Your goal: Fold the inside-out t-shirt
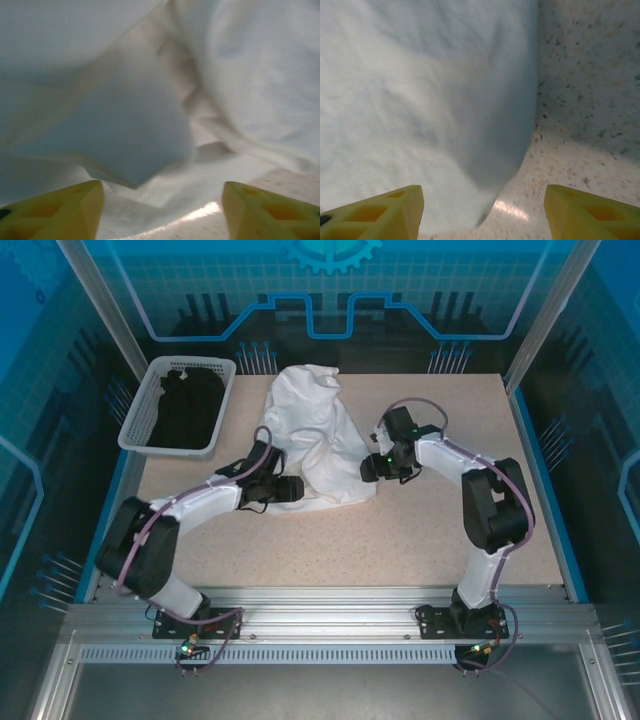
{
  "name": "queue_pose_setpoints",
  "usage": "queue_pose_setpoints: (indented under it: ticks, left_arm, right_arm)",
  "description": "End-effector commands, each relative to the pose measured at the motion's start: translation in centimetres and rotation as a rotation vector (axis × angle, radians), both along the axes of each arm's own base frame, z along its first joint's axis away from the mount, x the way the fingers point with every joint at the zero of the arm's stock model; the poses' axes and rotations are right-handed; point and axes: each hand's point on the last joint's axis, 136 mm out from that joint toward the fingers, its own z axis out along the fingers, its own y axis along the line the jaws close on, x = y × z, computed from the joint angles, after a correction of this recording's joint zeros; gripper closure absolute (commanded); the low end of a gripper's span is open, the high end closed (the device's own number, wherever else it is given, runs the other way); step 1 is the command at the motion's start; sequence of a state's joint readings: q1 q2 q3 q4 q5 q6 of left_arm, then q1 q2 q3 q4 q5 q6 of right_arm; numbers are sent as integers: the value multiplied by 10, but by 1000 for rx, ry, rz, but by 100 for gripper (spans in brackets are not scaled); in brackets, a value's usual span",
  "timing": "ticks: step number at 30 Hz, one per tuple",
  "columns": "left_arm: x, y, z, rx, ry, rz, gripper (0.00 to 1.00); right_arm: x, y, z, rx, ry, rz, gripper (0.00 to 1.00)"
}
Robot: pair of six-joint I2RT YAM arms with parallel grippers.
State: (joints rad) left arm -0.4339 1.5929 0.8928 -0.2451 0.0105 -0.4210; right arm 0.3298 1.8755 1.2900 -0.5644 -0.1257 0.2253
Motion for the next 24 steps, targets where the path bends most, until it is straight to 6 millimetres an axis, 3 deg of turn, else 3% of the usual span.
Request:
queue_pose_setpoints:
  ticks: [1, 5, 7, 9, 10, 11, 13, 15, 18, 21, 22, 24]
  left_arm:
    - [5, 1, -12, 30, 0, -1, 45]
    - [-3, -3, -36, 22, 70, -26, 59]
    - [-11, -2, -48, 23, 107, -24, 70]
    - [-15, -2, -48, 13, 112, -27, 87]
    - [-15, -7, -41, -17, 99, -42, 98]
    - [-13, -15, -27, -63, 72, -62, 100]
    - [-8, -40, 27, -236, -19, -115, 100]
    - [-5, -65, 97, -435, -143, -166, 100]
    - [-7, -78, 203, -629, -324, -224, 100]
    - [-12, -70, 283, -691, -481, -246, 100]
    - [-11, -64, 298, -696, -509, -230, 100]
    - [-1, -49, 308, -682, -533, -173, 100]
  right_arm:
    - [8, 28, -7, 99, -1, 16, 37]
    - [14, 33, -11, 131, 6, 4, 55]
    - [14, 29, -8, 150, -3, -9, 73]
    - [13, 24, 11, 200, -34, -15, 93]
    - [13, 19, 31, 229, -68, -20, 97]
    - [10, 16, 52, 256, -105, -20, 99]
    - [4, 7, 111, 308, -225, -17, 100]
    - [-7, 2, 174, 331, -361, -3, 100]
    - [-31, -9, 266, 342, -569, 11, 100]
    - [-42, -25, 325, 293, -734, -12, 99]
    - [-42, -29, 337, 267, -773, -22, 99]
    - [-32, -36, 348, 221, -804, -40, 98]
